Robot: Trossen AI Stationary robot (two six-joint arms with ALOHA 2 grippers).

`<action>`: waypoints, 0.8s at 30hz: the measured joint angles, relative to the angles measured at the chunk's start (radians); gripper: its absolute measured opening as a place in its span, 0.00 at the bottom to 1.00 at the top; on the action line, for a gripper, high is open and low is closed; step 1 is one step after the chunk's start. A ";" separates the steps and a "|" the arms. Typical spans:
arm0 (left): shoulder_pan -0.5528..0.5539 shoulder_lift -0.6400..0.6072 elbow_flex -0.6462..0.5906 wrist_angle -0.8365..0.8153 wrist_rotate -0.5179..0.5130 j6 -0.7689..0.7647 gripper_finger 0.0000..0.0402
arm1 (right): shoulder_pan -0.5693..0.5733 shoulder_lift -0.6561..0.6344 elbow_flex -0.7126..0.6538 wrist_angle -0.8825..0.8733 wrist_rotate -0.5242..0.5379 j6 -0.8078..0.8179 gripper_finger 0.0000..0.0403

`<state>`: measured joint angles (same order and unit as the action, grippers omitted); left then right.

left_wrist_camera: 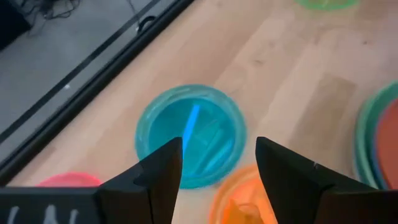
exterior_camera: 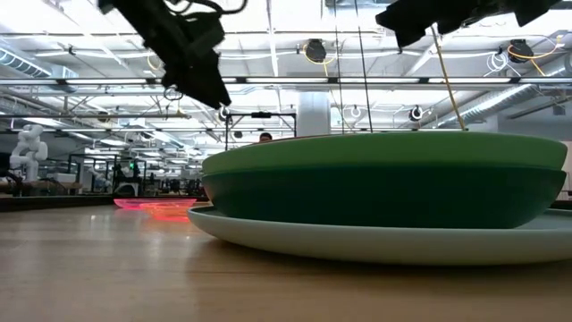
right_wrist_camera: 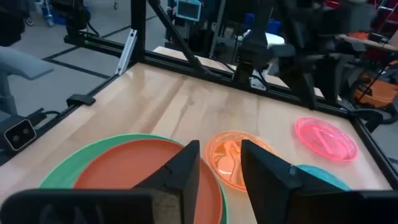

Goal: Stack plastic plates
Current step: Stack the blue plate on top of the dark orange plate

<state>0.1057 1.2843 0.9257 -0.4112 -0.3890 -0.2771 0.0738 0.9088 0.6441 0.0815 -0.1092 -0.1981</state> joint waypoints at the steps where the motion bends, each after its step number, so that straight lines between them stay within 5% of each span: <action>1: 0.014 0.017 0.019 -0.009 0.005 0.007 0.52 | 0.000 -0.010 0.000 -0.012 0.000 0.000 0.27; 9: 0.140 0.152 0.142 -0.112 0.151 0.181 0.52 | 0.000 -0.051 0.000 -0.066 0.003 0.002 0.27; 16: 0.261 0.281 0.238 -0.227 0.424 0.490 0.52 | 0.000 -0.051 0.000 -0.066 0.003 0.002 0.27; 24: 0.393 0.445 0.281 -0.194 0.450 0.635 0.52 | 0.000 -0.051 0.000 -0.068 0.003 0.002 0.27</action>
<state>0.4984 1.7289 1.2068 -0.6057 0.0609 0.3576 0.0738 0.8581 0.6437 0.0132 -0.1065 -0.1959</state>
